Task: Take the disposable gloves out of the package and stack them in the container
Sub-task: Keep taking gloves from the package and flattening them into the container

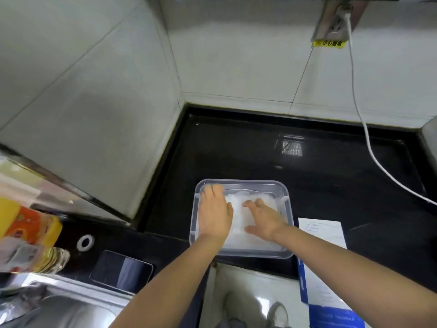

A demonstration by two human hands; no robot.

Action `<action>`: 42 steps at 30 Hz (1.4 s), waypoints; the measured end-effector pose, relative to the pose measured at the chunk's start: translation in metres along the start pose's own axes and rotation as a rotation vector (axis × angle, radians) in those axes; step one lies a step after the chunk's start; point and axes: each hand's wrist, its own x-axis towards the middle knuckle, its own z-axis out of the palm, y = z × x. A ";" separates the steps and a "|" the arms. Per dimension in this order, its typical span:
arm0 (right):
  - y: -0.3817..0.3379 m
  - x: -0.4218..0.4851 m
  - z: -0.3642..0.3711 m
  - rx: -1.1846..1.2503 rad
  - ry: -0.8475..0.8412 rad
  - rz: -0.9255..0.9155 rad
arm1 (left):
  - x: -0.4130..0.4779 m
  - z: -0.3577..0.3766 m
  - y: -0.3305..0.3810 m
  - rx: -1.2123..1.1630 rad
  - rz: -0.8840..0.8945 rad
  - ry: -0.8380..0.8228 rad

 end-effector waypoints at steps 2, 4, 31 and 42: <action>-0.002 0.005 0.002 -0.007 -0.026 -0.008 | 0.000 -0.001 0.007 0.099 0.190 0.042; -0.005 0.011 0.006 0.010 -0.054 -0.034 | 0.002 0.006 0.015 0.121 0.280 -0.140; 0.007 -0.024 -0.029 0.329 0.313 -0.111 | -0.006 0.015 0.019 0.227 0.100 -0.300; 0.123 -0.108 -0.033 0.306 0.331 0.303 | -0.071 0.035 0.163 -0.095 0.351 -0.499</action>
